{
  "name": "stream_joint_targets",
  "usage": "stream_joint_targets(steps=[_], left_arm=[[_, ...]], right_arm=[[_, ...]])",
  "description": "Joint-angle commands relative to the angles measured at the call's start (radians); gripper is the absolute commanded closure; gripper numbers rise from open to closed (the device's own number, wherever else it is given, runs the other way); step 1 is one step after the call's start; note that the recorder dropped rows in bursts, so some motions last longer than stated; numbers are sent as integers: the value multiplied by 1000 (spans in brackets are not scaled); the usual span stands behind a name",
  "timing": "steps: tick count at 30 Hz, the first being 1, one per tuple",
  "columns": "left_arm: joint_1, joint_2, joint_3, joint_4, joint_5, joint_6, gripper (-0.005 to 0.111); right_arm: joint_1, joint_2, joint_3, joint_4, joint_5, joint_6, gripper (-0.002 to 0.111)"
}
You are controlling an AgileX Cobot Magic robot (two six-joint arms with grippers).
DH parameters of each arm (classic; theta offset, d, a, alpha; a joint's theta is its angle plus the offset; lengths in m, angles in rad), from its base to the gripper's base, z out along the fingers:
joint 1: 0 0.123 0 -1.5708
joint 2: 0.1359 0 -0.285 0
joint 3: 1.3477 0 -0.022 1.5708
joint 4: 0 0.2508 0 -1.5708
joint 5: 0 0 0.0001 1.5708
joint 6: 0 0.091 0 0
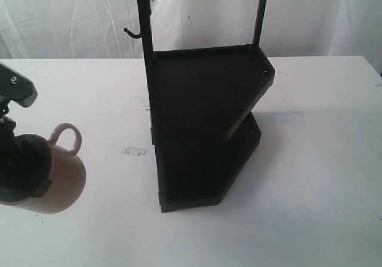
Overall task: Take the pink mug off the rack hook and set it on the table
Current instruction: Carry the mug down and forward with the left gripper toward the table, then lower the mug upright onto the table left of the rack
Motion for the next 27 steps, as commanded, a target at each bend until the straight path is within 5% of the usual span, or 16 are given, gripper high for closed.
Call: stream_joint_targets(steps=[1,9,27], left_arm=[[-2,41,-76,10,134,-56,107],[21,278,-245,-20,291,67,107],[51,521,-338,-74,74,57,107]], right_arm=[[-4,-6,5,-3,-6,2,108],[-4,-6,5,-3,-8,2,108],[-4,-6,5,-3,-8,2,108]])
